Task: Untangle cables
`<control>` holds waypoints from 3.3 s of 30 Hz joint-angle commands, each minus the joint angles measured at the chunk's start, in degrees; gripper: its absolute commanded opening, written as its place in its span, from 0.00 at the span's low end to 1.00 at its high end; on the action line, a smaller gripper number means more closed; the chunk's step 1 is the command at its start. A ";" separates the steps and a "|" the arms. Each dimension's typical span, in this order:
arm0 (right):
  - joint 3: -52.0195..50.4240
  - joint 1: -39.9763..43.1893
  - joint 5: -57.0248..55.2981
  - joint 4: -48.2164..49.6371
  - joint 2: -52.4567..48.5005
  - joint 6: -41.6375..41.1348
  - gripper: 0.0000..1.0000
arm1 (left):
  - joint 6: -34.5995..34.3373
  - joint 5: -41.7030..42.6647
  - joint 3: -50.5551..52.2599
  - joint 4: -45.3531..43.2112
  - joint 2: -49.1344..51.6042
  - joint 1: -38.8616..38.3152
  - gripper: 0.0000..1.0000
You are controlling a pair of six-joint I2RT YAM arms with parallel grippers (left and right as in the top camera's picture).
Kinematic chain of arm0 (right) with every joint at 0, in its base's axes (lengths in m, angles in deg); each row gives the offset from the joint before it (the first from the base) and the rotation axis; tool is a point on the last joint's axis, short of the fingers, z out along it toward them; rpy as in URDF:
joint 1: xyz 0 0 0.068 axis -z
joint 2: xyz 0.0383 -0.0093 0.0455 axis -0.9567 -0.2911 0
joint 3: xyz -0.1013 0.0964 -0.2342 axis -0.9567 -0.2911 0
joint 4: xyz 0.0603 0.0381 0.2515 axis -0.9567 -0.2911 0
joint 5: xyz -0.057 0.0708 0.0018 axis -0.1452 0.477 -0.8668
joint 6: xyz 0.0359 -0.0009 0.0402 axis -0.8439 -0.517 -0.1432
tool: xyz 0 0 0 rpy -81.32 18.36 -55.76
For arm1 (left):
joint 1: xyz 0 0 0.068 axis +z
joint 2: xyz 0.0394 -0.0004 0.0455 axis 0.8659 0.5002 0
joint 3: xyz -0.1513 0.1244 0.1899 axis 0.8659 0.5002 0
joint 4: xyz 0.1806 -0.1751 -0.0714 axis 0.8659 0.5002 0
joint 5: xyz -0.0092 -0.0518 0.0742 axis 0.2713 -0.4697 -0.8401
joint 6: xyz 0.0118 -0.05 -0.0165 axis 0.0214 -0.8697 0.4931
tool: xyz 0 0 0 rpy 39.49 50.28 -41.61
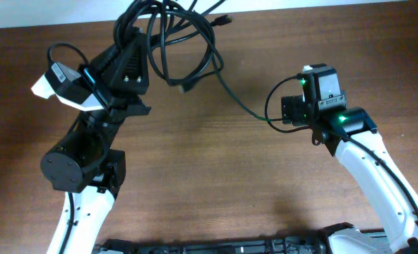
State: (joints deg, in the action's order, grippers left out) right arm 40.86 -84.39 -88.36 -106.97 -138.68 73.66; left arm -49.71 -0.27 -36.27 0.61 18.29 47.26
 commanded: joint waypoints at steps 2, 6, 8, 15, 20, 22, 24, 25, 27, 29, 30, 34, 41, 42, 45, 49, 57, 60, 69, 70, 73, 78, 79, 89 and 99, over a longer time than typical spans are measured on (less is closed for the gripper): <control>-0.44 -0.24 8.81 2.80 -0.15 -2.19 0.99 | -1.07 3.74 -0.81 1.70 -0.55 0.13 0.00; -0.02 -0.24 14.45 4.83 -0.09 -2.21 0.99 | -1.07 4.48 -0.81 5.55 -0.50 0.07 0.00; -0.02 -0.24 14.43 5.97 -0.09 -2.21 0.99 | -1.36 4.85 -0.81 5.27 -0.50 -0.04 0.00; -0.02 -0.24 14.43 18.21 -0.09 -2.67 0.99 | -4.04 7.67 -0.81 4.15 -0.50 -3.04 0.00; -0.02 -0.24 14.40 23.34 -0.11 -2.03 0.99 | -4.20 7.85 -0.81 1.75 -0.50 -4.44 0.00; -0.02 -0.24 14.36 24.39 -0.15 0.24 0.99 | -6.73 7.96 -0.81 -0.07 -0.50 -4.44 0.00; -0.02 -0.24 14.43 26.97 -0.15 0.20 0.99 | -7.41 8.96 -0.81 -0.04 -0.50 -4.87 0.00; -0.02 -0.26 14.43 27.47 -0.15 0.20 0.99 | -7.41 9.38 -0.81 0.11 -0.50 -4.85 0.00; -0.02 -0.31 15.06 27.69 -0.15 -0.46 0.99 | -7.39 9.35 -0.81 0.13 -0.50 -4.85 0.00; -0.02 -0.31 15.89 28.33 -0.15 -0.42 0.99 | -7.39 9.35 -0.81 0.11 -0.50 -4.85 0.00; -0.02 -0.17 14.86 31.17 -0.15 -0.42 0.99 | -7.39 9.35 -0.81 0.11 -0.50 -4.85 0.00; -0.02 -0.31 18.91 39.08 -0.13 -0.42 0.99 | -7.39 9.38 -0.81 0.37 -0.50 -4.85 0.00; -0.04 0.13 13.55 42.01 -0.15 -3.21 0.99 | -7.39 9.62 -0.81 1.68 -0.50 -4.85 0.00; -0.02 -0.13 20.61 42.84 -0.15 -6.97 0.99 | -7.39 10.01 -0.81 1.86 -0.50 -4.85 0.00; -0.04 0.26 19.61 44.44 -0.15 -10.25 0.99 | -7.39 10.58 -0.81 1.84 -0.50 -4.85 0.00; -0.04 0.46 16.98 44.92 -0.15 -10.54 0.99 | -7.41 10.69 -0.81 1.86 -0.50 -4.85 0.00; -0.04 0.46 16.72 50.86 -0.15 0.07 0.99 | -7.39 11.50 -0.81 2.10 -0.50 -4.85 0.00; -0.04 0.46 16.68 59.54 -0.15 0.09 0.99 | -7.43 12.39 -0.81 2.05 -0.50 -4.85 0.00; -0.04 0.48 16.68 64.24 -0.15 6.62 0.99 | -7.43 15.04 -0.81 3.78 -0.50 -4.85 0.00; -0.04 0.48 16.68 64.32 -0.13 8.07 0.99 | -7.43 15.58 -0.81 5.18 -0.50 -4.85 0.00; -0.04 0.46 16.72 67.04 -0.11 8.85 0.99 | -7.43 13.64 -0.81 10.47 -0.50 -4.85 0.00; -0.04 0.46 16.72 61.90 -0.11 8.83 0.99 | -7.17 10.99 -0.81 24.74 -0.50 -4.85 0.00; -0.04 0.46 16.70 61.11 -0.11 8.83 0.99 | -7.19 10.80 -0.81 28.39 -0.48 -4.85 0.00; -0.04 0.46 16.72 55.08 -0.09 8.90 0.99 | -7.23 10.58 -0.79 36.37 -0.48 -4.85 0.00; -0.04 0.46 16.96 32.00 -0.11 11.89 0.99 | -17.77 3.78 -0.85 -0.98 -0.50 -4.85 0.00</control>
State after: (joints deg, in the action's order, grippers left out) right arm 40.64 -84.12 -70.85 -72.17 -138.94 84.28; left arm -64.29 7.73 -36.20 7.43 18.40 42.69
